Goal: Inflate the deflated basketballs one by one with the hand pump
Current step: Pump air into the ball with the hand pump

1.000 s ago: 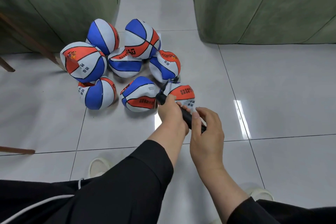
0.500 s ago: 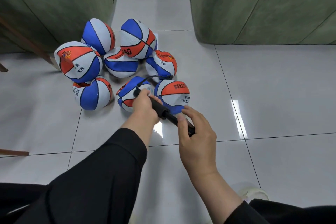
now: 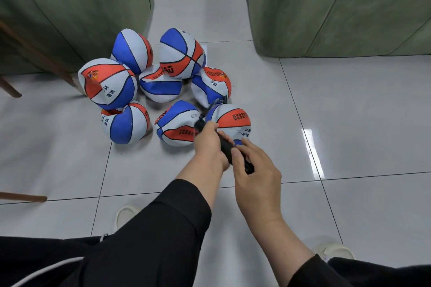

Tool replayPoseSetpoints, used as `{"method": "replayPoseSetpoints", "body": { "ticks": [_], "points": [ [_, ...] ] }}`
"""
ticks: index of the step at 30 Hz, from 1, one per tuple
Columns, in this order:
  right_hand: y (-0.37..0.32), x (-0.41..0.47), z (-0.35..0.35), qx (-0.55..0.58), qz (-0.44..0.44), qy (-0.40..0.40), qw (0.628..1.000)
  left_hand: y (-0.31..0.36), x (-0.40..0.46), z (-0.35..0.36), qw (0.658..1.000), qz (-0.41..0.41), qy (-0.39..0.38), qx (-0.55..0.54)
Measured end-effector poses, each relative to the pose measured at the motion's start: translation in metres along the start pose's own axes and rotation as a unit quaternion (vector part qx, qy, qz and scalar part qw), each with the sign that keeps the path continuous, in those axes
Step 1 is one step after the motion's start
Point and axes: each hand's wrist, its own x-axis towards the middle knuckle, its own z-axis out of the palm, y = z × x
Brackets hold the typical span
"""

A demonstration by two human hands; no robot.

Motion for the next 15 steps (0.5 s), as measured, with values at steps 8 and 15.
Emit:
{"method": "replayPoseSetpoints", "body": {
  "ticks": [8,15],
  "points": [
    [-0.003,0.001,-0.005,0.026,-0.048,0.050,0.997,0.021,0.025,0.000,1.000,-0.009,-0.014,-0.012],
    [-0.002,0.005,0.001,-0.003,-0.009,0.042,0.999,-0.020,0.002,0.000,0.997,-0.061,-0.027,-0.043]
  ]
}}
